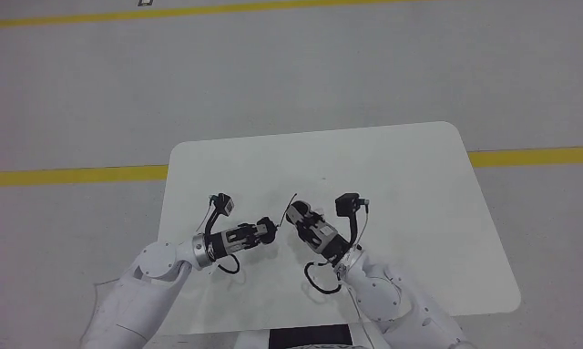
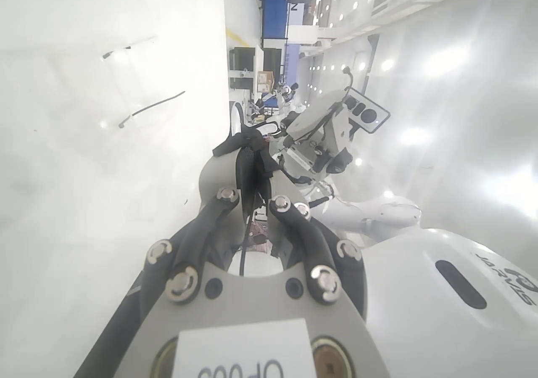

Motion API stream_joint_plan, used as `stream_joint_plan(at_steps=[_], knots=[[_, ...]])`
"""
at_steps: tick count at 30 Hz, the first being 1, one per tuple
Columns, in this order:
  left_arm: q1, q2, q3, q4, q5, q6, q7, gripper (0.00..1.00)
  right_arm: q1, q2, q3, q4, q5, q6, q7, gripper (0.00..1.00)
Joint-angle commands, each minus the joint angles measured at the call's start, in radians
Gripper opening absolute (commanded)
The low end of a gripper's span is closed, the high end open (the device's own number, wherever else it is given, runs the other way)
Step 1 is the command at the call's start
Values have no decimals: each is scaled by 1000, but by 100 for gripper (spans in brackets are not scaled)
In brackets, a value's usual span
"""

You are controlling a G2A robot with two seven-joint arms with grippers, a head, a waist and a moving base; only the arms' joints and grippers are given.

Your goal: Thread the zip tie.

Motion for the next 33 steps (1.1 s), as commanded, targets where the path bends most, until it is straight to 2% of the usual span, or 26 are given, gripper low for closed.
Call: stream_joint_plan(at_steps=[1,16,33], knots=[[-1,1,3,3,-2,1,-3,0,2,-1,-2,5,-1,-2,-3,0],[-1,1,3,3,-2,1,-3,0,42,-13,-22,64,-15,-15,-24,0],[-1,1,3,3,-2,1,-3,0,46,-18,-21,64,-21,-14,-28,0]])
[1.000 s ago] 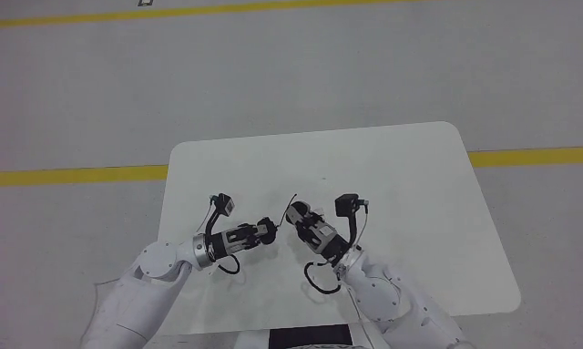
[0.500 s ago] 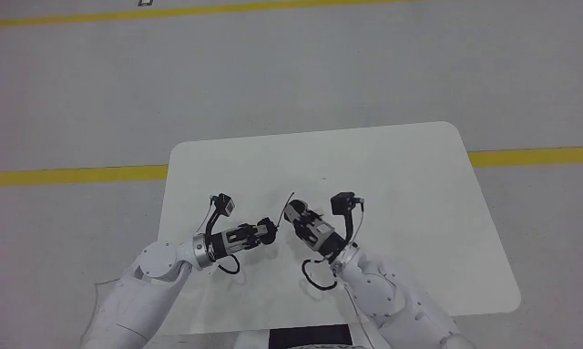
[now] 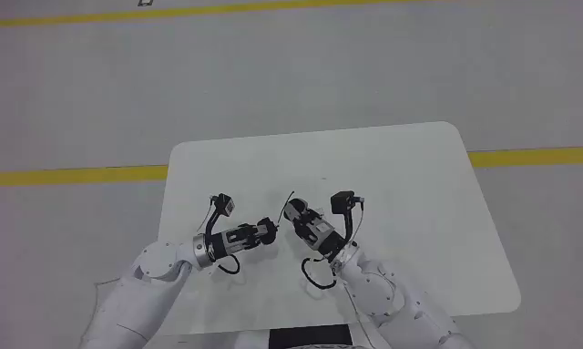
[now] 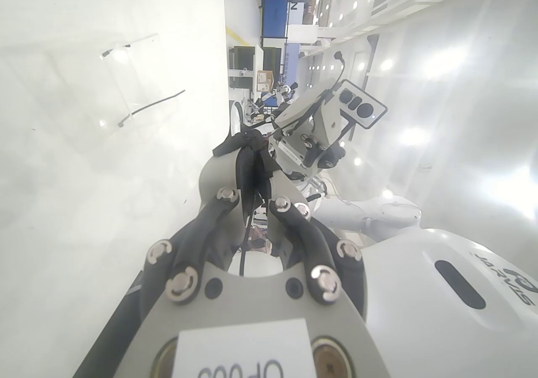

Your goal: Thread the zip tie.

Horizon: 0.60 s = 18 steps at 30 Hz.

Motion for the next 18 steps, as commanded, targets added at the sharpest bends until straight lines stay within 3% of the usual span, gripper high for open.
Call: stream_joint_plan(at_steps=[1,18], knots=[[0,0,0,0,0,0,0,0,-1,0,0,-1,0,-2,1,0],[0,0,0,0,0,0,0,0,-21,2,18,-13,-3,-11,22,0]])
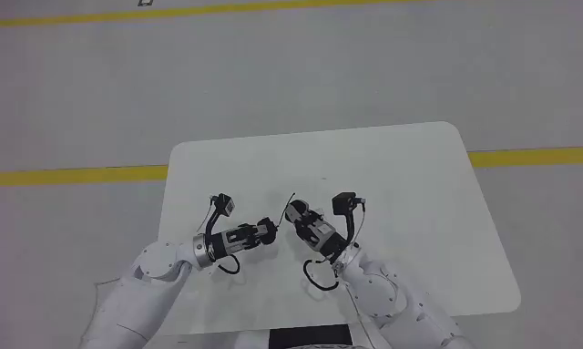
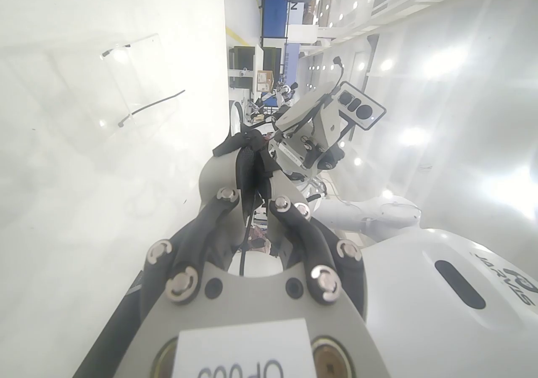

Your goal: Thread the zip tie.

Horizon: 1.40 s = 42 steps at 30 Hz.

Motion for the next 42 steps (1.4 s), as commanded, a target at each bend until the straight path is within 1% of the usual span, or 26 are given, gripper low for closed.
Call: stream_joint_plan(at_steps=[1,42], knots=[[0,0,0,0,0,0,0,0,-1,0,0,0,0,-1,2,0],[0,0,0,0,0,0,0,0,1,-8,-3,15,2,2,7,0]])
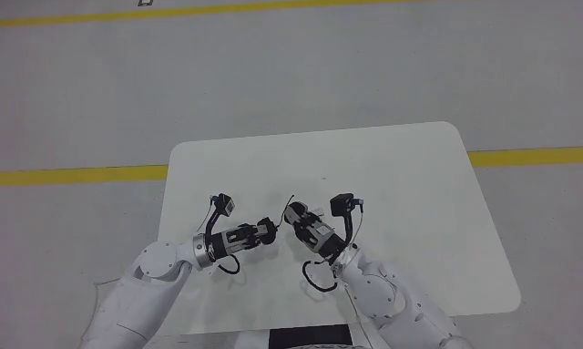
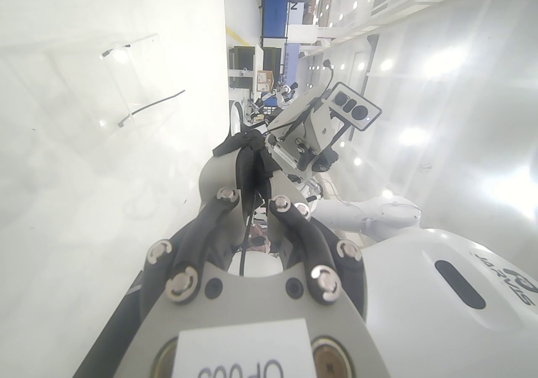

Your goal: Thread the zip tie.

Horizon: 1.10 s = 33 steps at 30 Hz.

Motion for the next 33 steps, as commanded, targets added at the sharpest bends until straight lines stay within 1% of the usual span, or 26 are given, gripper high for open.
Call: stream_joint_plan(at_steps=[1,11,18,23,33], knots=[[0,0,0,0,0,0,0,0,0,0,0,0,1,-1,0,0],[0,0,0,0,0,0,0,0,-1,-1,3,-4,14,-24,4,0],[0,0,0,0,0,0,0,0,0,-1,2,1,12,-22,14,0],[0,0,0,0,0,0,0,0,0,-1,6,1,6,-16,5,0],[0,0,0,0,0,0,0,0,-6,-1,13,-7,5,-22,-5,0]])
